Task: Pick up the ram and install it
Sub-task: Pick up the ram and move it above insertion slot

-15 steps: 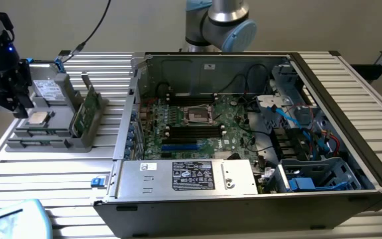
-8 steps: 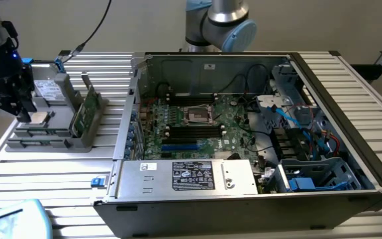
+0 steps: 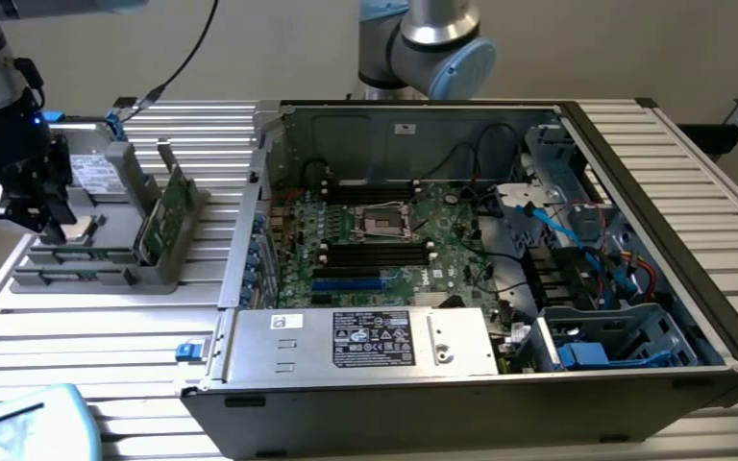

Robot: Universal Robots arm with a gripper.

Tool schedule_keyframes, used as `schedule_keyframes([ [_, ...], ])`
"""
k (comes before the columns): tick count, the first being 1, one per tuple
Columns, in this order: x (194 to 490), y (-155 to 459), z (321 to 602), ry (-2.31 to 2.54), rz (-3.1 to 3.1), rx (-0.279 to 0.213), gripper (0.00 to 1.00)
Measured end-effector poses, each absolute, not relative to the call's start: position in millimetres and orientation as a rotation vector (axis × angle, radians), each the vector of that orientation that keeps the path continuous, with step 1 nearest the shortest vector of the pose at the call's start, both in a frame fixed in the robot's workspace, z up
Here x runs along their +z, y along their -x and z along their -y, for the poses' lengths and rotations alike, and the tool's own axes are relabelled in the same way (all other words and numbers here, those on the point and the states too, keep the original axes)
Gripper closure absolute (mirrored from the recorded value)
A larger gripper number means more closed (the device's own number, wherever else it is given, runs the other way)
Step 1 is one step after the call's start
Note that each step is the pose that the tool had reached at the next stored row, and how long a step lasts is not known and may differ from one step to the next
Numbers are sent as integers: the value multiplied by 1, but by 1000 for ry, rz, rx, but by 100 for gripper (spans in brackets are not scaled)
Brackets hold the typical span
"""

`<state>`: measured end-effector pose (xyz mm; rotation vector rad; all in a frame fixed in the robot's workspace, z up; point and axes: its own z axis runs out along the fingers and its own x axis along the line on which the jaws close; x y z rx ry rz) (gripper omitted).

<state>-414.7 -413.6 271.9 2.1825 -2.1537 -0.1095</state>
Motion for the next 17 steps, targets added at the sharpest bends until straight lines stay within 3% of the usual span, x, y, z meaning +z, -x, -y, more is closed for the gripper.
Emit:
schedule_keyframes([
  [17, 241, 421, 414, -2188, 2150, -108, 63],
])
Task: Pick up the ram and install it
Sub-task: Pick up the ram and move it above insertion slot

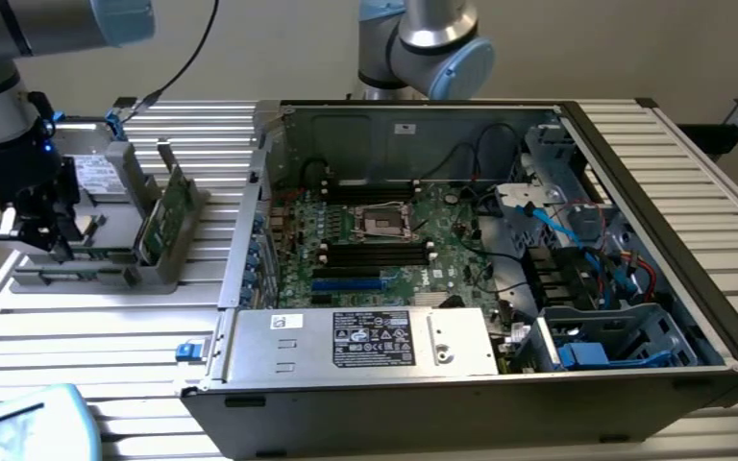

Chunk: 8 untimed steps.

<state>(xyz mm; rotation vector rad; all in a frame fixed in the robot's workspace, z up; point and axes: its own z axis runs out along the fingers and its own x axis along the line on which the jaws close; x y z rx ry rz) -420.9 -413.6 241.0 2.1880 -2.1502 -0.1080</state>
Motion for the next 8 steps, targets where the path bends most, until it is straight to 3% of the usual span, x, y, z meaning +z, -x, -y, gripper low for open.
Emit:
schedule_keyframes([
  [8, 229, 426, 417, -2197, 2158, -96, 63],
])
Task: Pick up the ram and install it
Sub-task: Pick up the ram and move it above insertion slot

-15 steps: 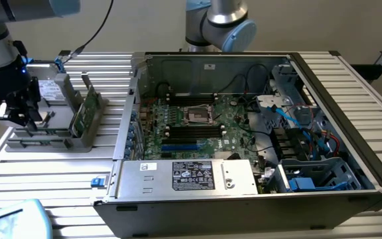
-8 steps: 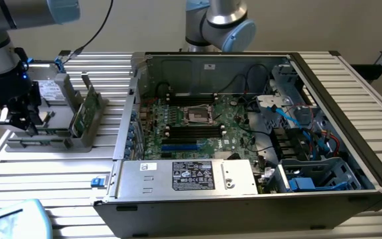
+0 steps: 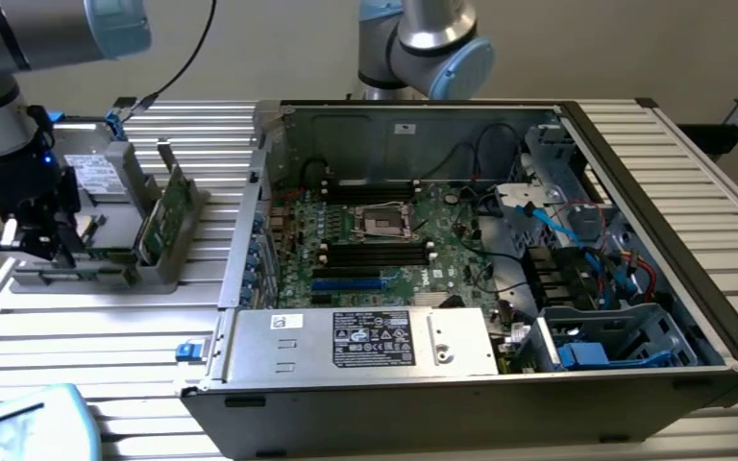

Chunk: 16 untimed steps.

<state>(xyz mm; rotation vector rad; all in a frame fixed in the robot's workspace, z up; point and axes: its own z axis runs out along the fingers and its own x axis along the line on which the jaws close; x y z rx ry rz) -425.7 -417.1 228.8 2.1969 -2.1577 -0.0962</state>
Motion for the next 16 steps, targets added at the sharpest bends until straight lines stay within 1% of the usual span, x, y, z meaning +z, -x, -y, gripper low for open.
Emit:
schedule_keyframes([
  [6, 222, 426, 426, -2208, 2167, -97, 63],
  [11, 218, 426, 427, -2227, 2183, -132, 63],
  [16, 211, 426, 431, -2229, 2184, -135, 63],
])
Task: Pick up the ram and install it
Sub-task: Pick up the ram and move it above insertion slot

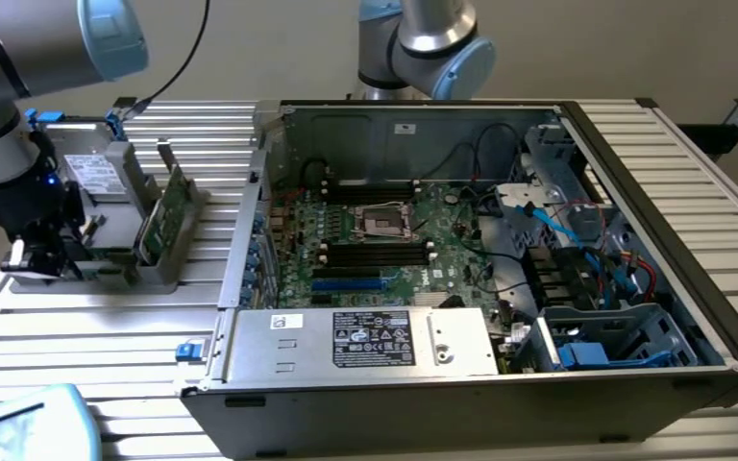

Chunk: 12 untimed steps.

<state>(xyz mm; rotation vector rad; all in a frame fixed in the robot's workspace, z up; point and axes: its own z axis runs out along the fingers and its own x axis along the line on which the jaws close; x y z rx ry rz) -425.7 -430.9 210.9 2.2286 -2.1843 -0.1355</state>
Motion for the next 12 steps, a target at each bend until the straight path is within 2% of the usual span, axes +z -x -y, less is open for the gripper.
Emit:
schedule_keyframes([
  [12, 202, 423, 433, -2232, 2187, -142, 63],
])
